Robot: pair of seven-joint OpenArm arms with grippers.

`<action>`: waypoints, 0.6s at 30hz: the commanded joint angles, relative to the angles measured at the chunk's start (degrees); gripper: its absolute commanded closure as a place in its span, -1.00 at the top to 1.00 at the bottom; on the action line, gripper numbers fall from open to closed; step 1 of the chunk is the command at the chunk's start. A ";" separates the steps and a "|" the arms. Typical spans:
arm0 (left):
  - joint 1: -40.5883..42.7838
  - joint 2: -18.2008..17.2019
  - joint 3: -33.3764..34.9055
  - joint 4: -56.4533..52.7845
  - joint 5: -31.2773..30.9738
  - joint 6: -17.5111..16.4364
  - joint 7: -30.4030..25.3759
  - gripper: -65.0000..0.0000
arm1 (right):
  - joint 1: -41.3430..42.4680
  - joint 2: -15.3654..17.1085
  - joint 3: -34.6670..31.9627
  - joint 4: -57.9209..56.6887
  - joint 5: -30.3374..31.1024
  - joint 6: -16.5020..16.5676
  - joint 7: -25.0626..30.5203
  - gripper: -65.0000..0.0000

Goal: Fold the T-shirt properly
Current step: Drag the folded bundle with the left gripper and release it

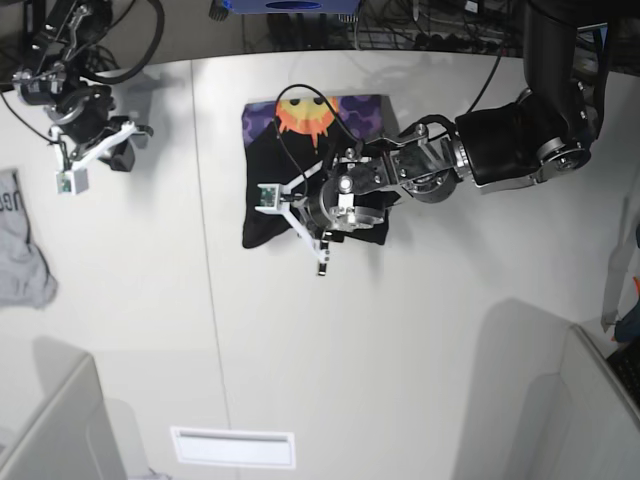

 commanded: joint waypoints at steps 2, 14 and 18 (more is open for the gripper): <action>0.21 0.62 -0.11 0.48 1.82 -2.61 0.15 -1.00 | 0.25 0.61 0.22 0.89 0.83 0.11 1.23 -1.00; 0.39 1.15 -0.11 2.15 0.59 -3.05 0.59 -1.00 | 0.60 -0.53 0.22 0.89 0.74 0.11 1.23 -1.00; -0.14 1.06 -1.25 2.15 0.59 -3.05 0.67 -1.00 | 0.60 -0.53 0.22 0.89 0.74 0.11 1.23 -1.00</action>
